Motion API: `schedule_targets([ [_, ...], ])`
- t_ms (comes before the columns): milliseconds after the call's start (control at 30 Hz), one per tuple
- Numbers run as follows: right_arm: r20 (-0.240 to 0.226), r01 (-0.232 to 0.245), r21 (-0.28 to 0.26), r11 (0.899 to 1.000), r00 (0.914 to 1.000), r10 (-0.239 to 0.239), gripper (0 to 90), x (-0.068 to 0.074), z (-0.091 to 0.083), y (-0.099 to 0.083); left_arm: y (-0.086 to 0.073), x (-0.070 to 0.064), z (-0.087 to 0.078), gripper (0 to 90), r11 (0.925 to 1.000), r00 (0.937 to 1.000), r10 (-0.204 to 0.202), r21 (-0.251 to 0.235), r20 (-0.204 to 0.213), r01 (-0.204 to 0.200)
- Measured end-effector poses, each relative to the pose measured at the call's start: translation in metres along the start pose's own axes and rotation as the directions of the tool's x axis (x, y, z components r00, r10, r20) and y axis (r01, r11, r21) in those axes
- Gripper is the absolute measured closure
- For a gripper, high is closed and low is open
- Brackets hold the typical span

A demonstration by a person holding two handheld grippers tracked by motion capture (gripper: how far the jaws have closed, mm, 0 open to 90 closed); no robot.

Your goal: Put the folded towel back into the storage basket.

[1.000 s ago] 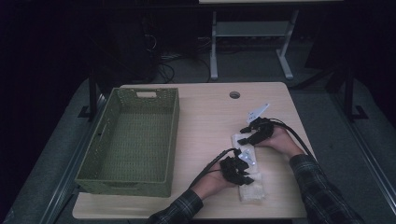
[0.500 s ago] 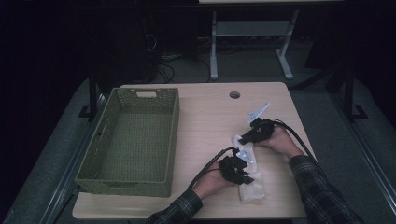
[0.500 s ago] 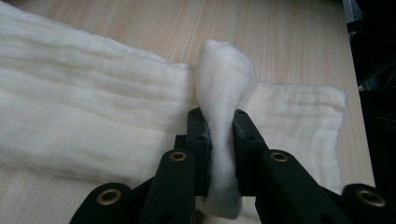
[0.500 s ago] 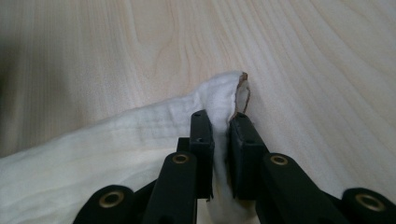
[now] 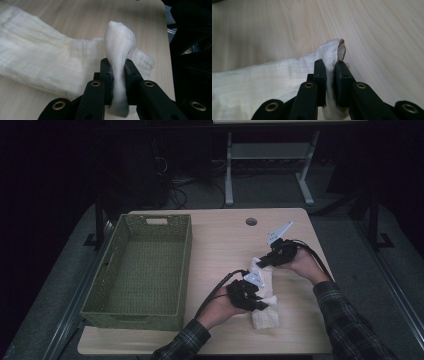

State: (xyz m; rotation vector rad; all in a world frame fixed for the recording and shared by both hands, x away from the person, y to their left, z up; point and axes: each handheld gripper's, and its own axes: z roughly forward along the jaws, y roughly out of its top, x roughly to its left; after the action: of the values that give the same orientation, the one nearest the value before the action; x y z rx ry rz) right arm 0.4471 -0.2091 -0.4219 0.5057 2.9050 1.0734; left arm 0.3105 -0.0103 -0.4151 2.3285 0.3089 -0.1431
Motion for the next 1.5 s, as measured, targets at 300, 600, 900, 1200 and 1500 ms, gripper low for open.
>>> schedule_targets([
  [300, 0.005, 0.021, -0.046, 0.999, 0.9998, -0.021, 81.1, 0.008, -0.013, 0.027, 0.014, -0.005, -0.042, 79.9, 0.9995, 0.9989, 0.012, -0.03, -0.046, -0.013],
  [600, 0.009, 0.038, -0.085, 0.996, 0.9993, -0.037, 81.1, 0.016, -0.021, 0.061, 0.014, -0.003, -0.086, 79.9, 0.9983, 0.9973, 0.014, -0.055, -0.072, -0.018],
  [900, 0.011, 0.077, -0.098, 0.992, 0.9971, -0.076, 81.1, 0.024, -0.012, 0.099, 0.003, 0.002, -0.129, 79.8, 0.997, 0.9937, 0.016, -0.073, -0.111, -0.024],
  [1200, 0.001, 0.117, -0.113, 0.987, 0.993, -0.118, 81.1, 0.026, 0.007, 0.139, -0.016, 0.011, -0.176, 79.8, 0.9955, 0.9891, 0.01, -0.092, -0.147, -0.023],
  [1500, -0.001, 0.159, -0.132, 0.979, 0.9871, -0.16, 81.2, 0.035, 0.029, 0.179, -0.045, 0.016, -0.215, 79.7, 0.9958, 0.9799, -0.009, -0.091, -0.199, -0.01],
])
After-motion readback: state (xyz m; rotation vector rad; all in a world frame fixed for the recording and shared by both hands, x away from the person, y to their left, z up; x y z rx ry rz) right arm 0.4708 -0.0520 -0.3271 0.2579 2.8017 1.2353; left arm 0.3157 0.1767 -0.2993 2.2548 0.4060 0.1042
